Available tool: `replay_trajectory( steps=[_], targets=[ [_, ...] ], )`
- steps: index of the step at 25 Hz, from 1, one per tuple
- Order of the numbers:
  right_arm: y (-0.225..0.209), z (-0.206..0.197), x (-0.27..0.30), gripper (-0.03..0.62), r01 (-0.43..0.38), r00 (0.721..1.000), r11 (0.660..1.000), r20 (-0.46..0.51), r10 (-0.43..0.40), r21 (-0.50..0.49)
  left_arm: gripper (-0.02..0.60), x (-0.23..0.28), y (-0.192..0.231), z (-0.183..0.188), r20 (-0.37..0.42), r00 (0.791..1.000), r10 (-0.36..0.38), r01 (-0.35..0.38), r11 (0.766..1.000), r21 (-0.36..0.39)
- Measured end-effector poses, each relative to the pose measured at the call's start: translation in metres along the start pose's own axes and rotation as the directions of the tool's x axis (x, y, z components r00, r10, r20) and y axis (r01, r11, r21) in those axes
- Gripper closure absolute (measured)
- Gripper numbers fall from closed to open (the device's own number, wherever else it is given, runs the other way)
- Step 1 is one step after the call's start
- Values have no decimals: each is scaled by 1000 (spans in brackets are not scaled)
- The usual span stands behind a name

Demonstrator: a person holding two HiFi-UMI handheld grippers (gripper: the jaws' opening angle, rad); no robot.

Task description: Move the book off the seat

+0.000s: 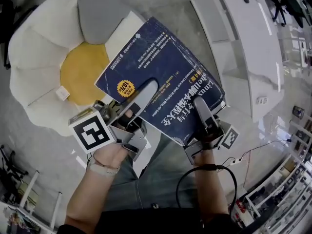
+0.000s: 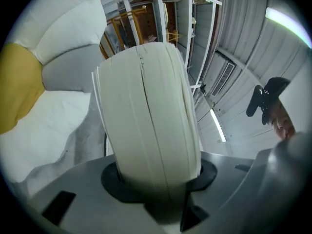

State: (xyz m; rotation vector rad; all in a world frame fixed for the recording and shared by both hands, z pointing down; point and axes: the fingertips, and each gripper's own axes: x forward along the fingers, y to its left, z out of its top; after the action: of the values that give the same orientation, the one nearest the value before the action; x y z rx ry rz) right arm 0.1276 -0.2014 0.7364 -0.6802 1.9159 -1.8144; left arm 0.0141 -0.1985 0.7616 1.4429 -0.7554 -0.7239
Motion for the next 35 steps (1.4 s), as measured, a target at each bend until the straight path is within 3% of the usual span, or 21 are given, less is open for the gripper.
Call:
replay_trajectory(
  steps=[4,8,15,19,23,29,35],
  targets=[
    [-1,-2,1,422,33,997,998,-69,-36,-55,396,-8,4,-5,66,998,-24,26,999,-31],
    [-4,-1,-2,422,56,998,996,-22,-58,-71,396,-2,9,-6,23,999,-29,30,998,-55],
    [-1,1,-5,422,63,997,997,47,-60,-52,396,8,-3,1,-67,998,-8,9,1000,12],
    [-2,1,-5,422,83,995,995,51,-80,-56,396,7,2,-4,-76,997,2,-6,998,-57],
    [-3,0,-7,422,89,994,995,64,-85,-54,396,7,3,-7,-99,995,6,-12,999,-53],
    [-5,0,-6,422,96,995,994,38,-94,-48,396,5,2,-6,-69,998,7,-11,998,-54],
    [-4,-3,-4,422,105,995,989,12,-104,-107,396,0,5,-7,-56,998,-20,17,999,-52]
  ],
)
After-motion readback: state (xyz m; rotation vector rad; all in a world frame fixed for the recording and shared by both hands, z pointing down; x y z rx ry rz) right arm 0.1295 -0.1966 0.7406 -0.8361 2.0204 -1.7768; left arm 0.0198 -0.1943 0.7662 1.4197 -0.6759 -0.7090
